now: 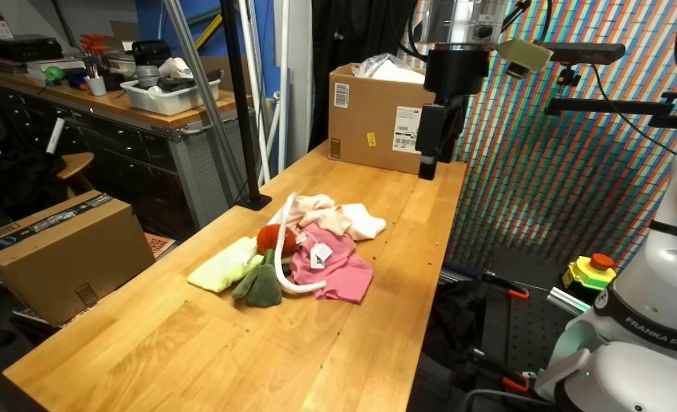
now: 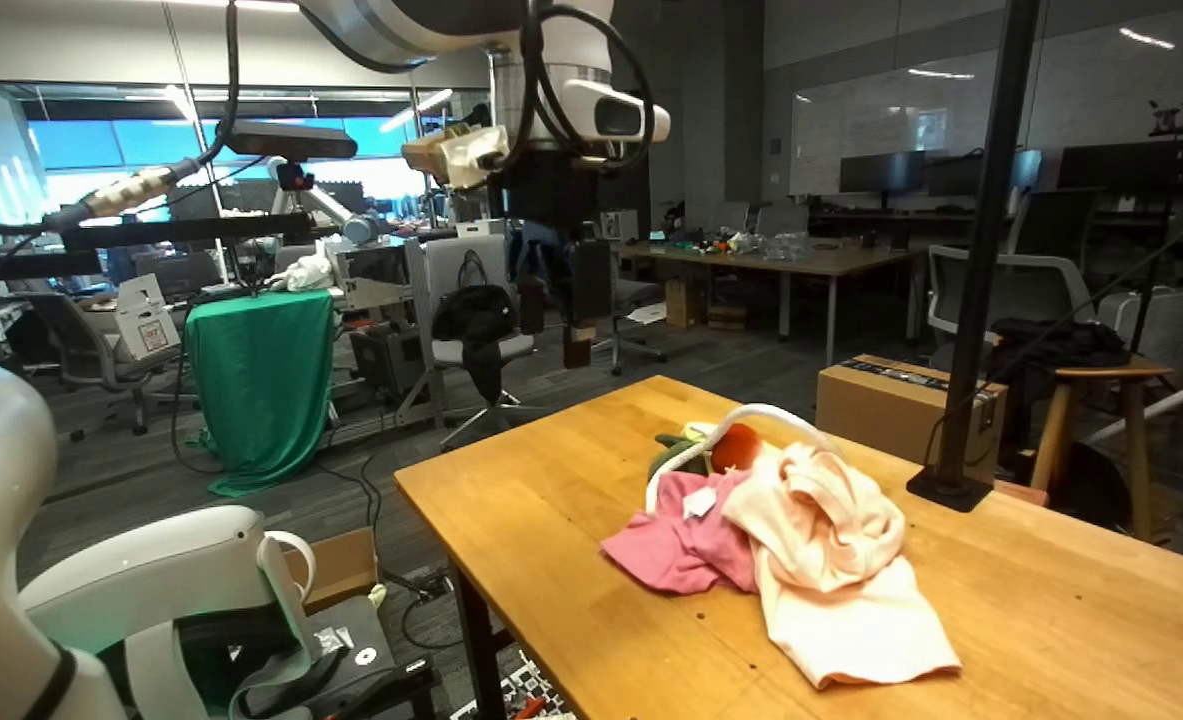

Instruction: Spread the pile - put the white string on the right, the plush toy on the left and spread the cloths to the sides

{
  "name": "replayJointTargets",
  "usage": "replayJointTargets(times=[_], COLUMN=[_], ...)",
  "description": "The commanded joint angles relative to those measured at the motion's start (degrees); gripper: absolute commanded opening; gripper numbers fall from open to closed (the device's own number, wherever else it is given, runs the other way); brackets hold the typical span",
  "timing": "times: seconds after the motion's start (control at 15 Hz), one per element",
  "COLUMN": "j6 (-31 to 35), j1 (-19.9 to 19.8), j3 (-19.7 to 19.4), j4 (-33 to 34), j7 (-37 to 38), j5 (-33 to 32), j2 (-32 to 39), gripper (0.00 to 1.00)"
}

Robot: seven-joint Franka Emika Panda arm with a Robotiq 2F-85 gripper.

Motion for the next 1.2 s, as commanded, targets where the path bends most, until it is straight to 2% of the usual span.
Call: replayJointTargets(times=[0.0,0.33,0.53,0.8,1.13], j6=[9.1,19.8,22.1,20.7,13.9], j1=[-0.2,-0.5,-0.9,-1.1,-0.5], j3=[0.9,1.5,1.3,0.9,-0.4], j4=[1.5,4.2,8.0,13.9,22.1], j7=[1.8,3.4,4.5,6.0,5.2], j5=[-1.3,-3.4,-5.7,-7.6,-6.1], j2=[4.1,10.4,15.0,20.5,27.1], gripper=[1.00,1.00,1.00,1.00,1.00])
